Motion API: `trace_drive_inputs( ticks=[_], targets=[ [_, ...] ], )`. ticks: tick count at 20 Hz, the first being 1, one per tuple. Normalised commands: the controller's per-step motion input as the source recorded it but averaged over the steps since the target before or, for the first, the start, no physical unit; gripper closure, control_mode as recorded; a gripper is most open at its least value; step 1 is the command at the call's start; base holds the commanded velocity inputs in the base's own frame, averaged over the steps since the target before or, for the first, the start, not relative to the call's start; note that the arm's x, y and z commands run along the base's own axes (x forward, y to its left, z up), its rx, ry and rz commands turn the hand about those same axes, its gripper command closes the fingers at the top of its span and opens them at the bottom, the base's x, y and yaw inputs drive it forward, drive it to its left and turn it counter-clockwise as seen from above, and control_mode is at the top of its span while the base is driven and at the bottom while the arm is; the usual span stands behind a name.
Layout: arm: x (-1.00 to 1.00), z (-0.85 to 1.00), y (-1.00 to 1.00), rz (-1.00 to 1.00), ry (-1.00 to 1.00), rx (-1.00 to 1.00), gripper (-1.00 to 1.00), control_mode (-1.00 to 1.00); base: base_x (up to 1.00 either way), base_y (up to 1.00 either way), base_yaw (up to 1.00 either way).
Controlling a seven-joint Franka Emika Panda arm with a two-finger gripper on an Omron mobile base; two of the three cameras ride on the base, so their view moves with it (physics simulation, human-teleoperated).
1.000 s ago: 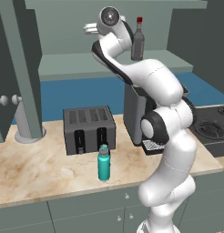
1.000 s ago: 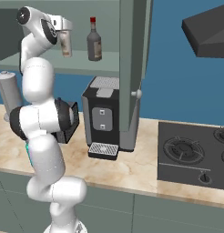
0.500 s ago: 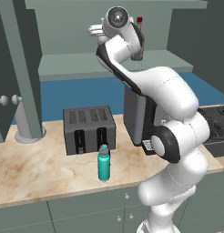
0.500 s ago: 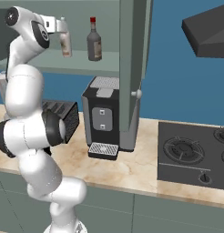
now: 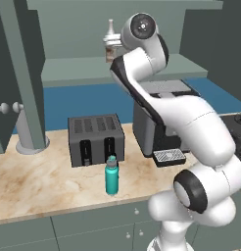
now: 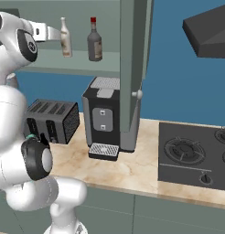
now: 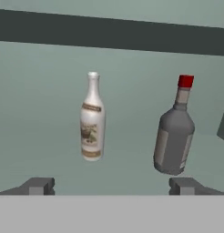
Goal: Sort all alcoholic drinks to one cabinet, and non-alcoholic drinks to the other.
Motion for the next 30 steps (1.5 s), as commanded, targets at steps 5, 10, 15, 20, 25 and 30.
trace_drive_inputs(
  ticks=[5, 10, 15, 20, 25, 30],
  targets=[
    [-0.93, -0.15, -0.01, 0.06, 0.08, 0.01, -1.0, -1.0, 0.0, 0.0, 0.0],
    [-0.94, -0.25, 0.0, 0.07, 0.06, 0.02, -1.0, -1.0, 0.0, 0.0, 0.0],
    [-0.98, -0.42, 0.0, 0.1, 0.04, 0.04, -1.0, -1.0, 0.0, 0.0, 0.0],
    [-0.96, -0.57, -0.01, 0.1, 0.02, 0.06, -1.0, -1.0, 0.0, 0.0, 0.0],
    [-0.9, -0.52, 0.0, 0.11, 0.06, 0.02, -1.0, -1.0, 0.0, 0.0, 0.0],
    [-0.73, -0.5, 0.01, 0.13, 0.04, 0.02, -1.0, -1.0, 0.0, 0.0, 0.0]
  ],
)
